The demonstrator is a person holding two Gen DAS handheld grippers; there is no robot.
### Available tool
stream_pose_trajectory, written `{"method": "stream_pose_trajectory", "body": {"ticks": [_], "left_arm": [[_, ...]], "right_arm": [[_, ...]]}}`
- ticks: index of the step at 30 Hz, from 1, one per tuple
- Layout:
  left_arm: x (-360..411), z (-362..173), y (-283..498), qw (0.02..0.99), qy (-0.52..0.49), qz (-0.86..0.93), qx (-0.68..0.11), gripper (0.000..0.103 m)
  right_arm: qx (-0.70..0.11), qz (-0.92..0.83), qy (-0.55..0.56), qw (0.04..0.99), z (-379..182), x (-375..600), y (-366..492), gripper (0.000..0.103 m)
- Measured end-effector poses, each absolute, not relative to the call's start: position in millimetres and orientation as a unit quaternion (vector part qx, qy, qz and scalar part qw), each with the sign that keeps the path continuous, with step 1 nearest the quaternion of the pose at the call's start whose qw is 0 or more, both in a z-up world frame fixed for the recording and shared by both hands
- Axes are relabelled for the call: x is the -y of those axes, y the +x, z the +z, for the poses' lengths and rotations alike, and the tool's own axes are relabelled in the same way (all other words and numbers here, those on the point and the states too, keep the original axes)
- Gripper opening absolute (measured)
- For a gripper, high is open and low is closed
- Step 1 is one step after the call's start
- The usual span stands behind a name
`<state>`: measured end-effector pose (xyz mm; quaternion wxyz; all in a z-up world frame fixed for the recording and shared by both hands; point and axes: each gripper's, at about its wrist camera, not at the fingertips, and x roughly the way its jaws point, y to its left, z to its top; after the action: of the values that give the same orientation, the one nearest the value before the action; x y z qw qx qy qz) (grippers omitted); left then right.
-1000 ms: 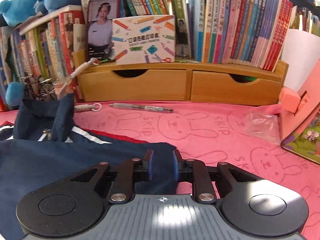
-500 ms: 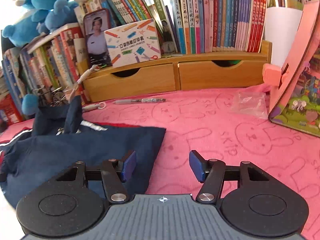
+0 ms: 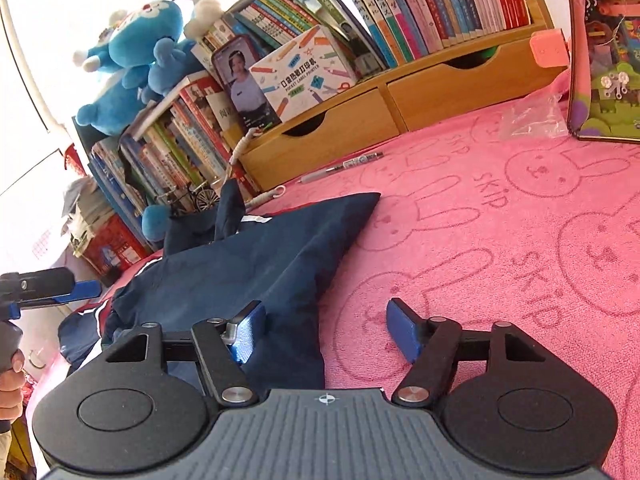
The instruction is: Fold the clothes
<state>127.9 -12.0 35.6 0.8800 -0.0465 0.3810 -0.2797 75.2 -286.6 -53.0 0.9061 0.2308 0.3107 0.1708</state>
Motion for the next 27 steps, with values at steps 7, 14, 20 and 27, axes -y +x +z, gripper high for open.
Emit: {"method": "stream_pose_trajectory", "body": {"ticks": [7,14,20,27], "left_arm": [[132.4,-20.3,187.1,0.872,0.096,-0.21,-0.432,0.103],[148.7,-41.0,218.5,0.883,0.099,-0.19,-0.418,0.103],[153.0,-39.1,231.4,0.892,0.077,-0.167,-0.414,0.103],[102.7,-7.3,175.8,0.895,0.037,-0.215,-0.389,0.103]], "right_arm": [[-0.308,0.172,0.264,0.898,-60.7,296.9,70.0,0.044],[-0.324,0.166,0.248,0.898,-61.8,298.3,58.6,0.022],[-0.327,0.141,0.154,0.922,-53.1,279.0,39.9,0.019],[-0.326,0.138,0.147,0.924,-52.7,276.9,37.9,0.019]]}}
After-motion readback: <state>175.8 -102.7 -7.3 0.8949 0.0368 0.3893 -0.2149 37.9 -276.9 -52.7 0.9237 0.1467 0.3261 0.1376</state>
